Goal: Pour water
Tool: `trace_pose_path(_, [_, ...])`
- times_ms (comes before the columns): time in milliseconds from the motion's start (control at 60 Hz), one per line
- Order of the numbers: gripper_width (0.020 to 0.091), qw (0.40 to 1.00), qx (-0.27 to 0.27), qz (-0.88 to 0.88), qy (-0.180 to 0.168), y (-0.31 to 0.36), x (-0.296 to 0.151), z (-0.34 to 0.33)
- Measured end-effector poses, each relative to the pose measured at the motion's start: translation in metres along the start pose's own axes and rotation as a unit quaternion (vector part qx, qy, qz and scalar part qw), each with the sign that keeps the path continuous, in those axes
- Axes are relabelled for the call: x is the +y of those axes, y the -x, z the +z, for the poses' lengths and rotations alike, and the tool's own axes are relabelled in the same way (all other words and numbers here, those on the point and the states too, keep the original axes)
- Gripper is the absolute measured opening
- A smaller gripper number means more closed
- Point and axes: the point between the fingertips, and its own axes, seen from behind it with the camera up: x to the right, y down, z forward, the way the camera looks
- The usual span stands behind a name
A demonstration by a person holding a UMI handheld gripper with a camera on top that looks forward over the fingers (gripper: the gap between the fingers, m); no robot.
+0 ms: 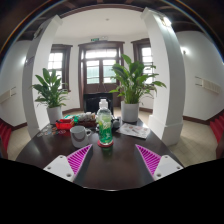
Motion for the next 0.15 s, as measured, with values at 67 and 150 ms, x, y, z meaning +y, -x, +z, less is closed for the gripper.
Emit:
trace_pose_path(67, [0.0856,1.0,-0.006,-0.006,-0.002,0.0041,-0.0017,-0.0025])
trace_pose_path(150, [0.0856,1.0,-0.012,-0.008,-0.005,0.0106,-0.0038,-0.0017])
